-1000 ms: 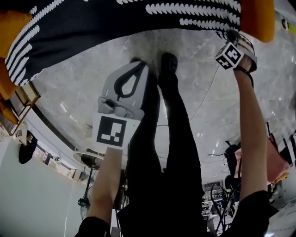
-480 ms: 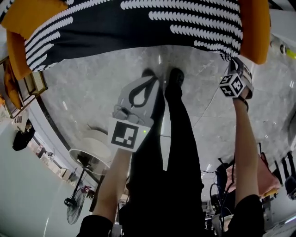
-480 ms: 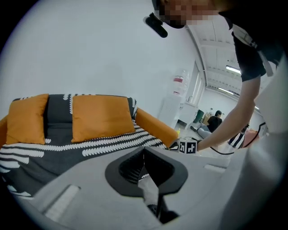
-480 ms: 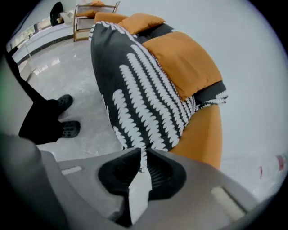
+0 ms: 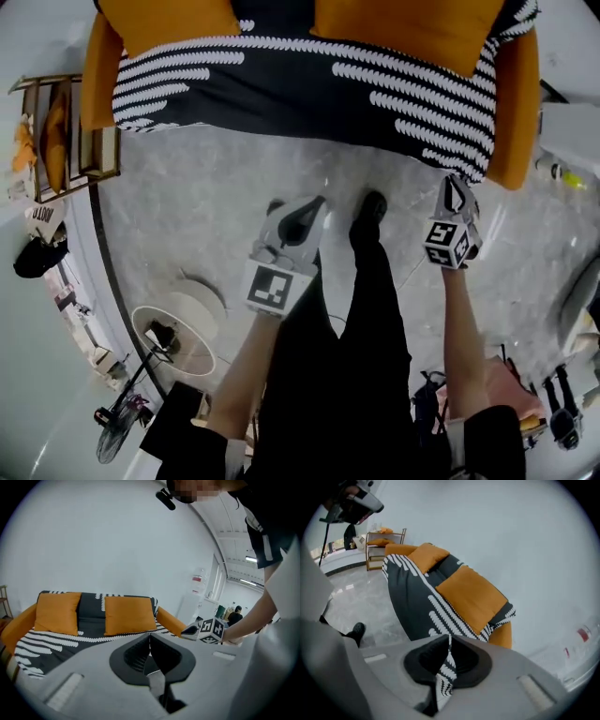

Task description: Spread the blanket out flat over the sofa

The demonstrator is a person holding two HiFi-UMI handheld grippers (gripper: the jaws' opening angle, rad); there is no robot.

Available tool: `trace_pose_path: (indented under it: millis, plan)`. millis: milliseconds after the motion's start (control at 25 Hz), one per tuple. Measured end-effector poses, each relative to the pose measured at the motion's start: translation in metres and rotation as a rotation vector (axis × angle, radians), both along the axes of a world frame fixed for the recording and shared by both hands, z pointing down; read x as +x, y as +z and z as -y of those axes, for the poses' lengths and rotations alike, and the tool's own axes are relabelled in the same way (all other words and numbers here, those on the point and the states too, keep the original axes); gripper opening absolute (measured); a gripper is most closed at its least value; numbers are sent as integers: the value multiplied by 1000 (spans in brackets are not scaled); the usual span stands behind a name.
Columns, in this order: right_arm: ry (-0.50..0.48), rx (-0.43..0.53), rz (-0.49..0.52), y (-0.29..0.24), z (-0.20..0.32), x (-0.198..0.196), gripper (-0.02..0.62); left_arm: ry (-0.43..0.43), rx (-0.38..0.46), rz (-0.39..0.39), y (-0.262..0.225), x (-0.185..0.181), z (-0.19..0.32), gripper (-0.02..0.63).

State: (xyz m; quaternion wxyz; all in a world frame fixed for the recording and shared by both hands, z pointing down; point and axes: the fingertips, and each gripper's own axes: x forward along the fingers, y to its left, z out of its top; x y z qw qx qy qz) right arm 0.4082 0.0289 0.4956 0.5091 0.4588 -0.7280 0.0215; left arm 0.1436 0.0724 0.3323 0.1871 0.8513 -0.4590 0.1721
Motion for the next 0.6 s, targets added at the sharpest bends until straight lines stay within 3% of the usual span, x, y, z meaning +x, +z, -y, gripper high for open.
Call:
trace_pose_path:
  millis: [320, 600]
  plan:
    - [-21, 82, 155, -133, -21, -178, 5, -51, 58, -16, -75, -164, -45, 12]
    - [-81, 114, 440, -218, -34, -335, 5, -128, 91, -7, -113, -295, -74, 12]
